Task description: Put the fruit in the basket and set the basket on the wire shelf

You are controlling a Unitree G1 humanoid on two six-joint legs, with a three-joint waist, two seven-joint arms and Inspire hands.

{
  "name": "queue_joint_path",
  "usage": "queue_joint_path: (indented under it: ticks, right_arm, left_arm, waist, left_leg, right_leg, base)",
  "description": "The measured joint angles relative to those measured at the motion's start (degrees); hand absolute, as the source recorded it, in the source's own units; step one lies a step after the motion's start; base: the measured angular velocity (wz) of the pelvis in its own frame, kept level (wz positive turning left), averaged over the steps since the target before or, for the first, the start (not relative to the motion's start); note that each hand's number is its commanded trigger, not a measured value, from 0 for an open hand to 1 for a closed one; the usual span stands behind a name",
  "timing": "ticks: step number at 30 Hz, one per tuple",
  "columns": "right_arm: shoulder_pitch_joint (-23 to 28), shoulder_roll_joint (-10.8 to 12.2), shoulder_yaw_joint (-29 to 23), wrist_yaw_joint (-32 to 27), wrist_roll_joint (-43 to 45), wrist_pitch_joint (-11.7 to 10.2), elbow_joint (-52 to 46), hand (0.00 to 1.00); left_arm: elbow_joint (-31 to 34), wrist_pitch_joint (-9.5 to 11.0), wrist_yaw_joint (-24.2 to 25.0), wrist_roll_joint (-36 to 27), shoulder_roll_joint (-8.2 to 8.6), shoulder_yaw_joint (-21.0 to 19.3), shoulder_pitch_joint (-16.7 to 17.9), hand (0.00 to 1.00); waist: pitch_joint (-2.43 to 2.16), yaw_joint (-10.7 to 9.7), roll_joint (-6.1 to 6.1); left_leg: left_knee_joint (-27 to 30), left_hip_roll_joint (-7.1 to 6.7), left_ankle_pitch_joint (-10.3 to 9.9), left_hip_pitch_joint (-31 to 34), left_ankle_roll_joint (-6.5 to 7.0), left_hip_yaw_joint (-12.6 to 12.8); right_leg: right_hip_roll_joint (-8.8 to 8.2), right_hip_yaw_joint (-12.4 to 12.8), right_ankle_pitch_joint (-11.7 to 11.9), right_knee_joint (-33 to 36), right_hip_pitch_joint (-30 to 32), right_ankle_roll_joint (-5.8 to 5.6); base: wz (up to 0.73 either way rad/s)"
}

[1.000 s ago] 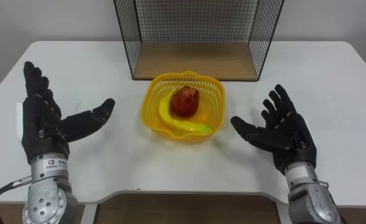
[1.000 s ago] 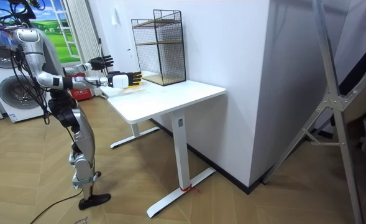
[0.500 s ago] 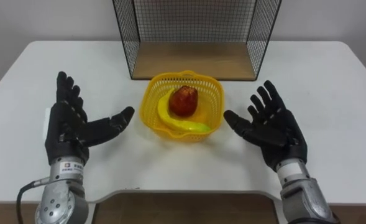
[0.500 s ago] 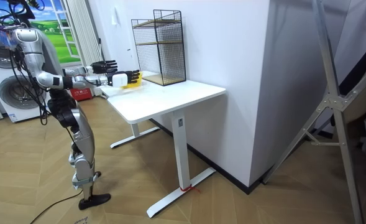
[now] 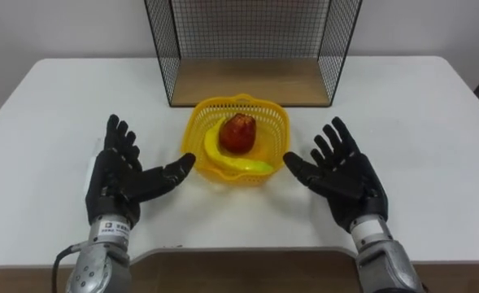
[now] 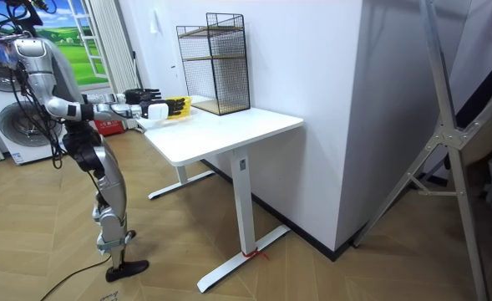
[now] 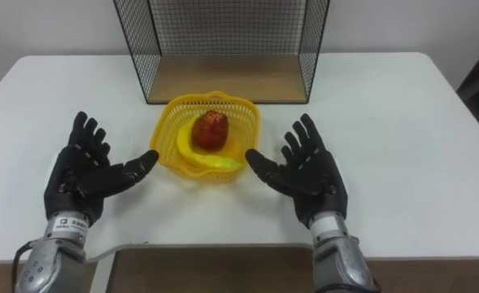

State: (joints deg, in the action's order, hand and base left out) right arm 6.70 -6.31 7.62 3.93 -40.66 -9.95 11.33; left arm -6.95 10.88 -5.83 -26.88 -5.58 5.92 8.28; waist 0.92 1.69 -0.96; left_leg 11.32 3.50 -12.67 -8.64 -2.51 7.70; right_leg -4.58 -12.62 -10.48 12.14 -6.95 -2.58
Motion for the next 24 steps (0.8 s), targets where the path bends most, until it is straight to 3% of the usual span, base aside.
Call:
queue_joint_path:
  ticks: [10,18,24]
  right_arm:
    - [-0.06,0.47,0.57,1.19,-1.85,1.39,-0.01,0.0]
    - [-0.06,0.44,2.09,1.7,-1.91,1.49,0.0,0.0]
    - [-0.48,0.42,3.31,2.76,-1.58,3.24,0.82,0.0]
  left_arm:
    - [-0.01,-4.38,3.1,-0.7,0.47,1.64,0.0,0.0]
    - [-0.01,-4.78,3.68,-1.2,0.54,1.9,-0.01,0.0]
    - [-0.02,-6.76,4.31,-1.09,0.52,3.36,-0.24,0.0]
  waist:
    - [-0.07,-0.05,-0.27]
    - [-0.09,-0.48,-0.3]
    - [-0.02,-1.16,-0.11]
  left_leg:
    - [-0.06,0.05,-0.01,0.05,0.01,0.12]
    - [0.04,0.06,0.0,0.11,0.02,0.22]
    - [0.35,0.06,0.0,0.5,0.02,0.84]
  right_leg:
    - [0.01,0.02,0.0,0.38,0.2,0.01]
    - [0.01,0.04,0.0,0.37,0.25,0.01]
    - [0.01,0.9,0.0,0.59,1.18,0.01]
  base:
    - [-0.01]
    - [0.0]
    - [-0.06]
